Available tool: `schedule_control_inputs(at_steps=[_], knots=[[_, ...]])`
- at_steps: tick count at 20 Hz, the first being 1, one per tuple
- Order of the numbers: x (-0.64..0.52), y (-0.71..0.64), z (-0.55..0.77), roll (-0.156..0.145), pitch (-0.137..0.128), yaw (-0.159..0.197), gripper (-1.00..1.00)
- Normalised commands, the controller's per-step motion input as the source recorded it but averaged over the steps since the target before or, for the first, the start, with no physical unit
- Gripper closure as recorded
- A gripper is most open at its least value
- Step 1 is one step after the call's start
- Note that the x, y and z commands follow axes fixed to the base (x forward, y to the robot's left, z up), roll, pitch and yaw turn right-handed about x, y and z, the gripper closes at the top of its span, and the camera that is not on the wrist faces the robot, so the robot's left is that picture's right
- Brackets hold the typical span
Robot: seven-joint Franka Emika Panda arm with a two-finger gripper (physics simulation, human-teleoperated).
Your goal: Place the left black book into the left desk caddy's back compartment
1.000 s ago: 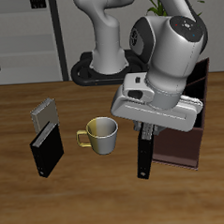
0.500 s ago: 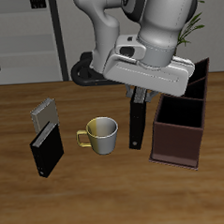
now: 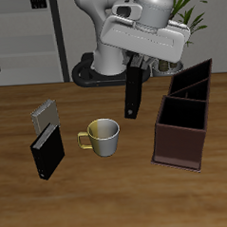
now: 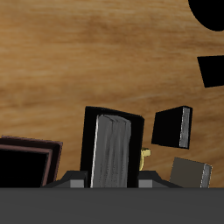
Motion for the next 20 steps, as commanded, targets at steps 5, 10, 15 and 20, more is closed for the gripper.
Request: schedule_control_inputs(at_steps=[5, 10, 15, 20], knots=[[-0.27, -0.05, 0.02, -0.073, 0.005, -0.042, 1.0], [-0.47, 0.06, 0.11, -0.035, -0.017, -0.039, 1.0], [-0.46, 0.29, -0.01, 0.023, -0.002, -0.01, 1.0], [-0.47, 0.44, -0.13, 0.052, -0.01, 0.035, 1.0]])
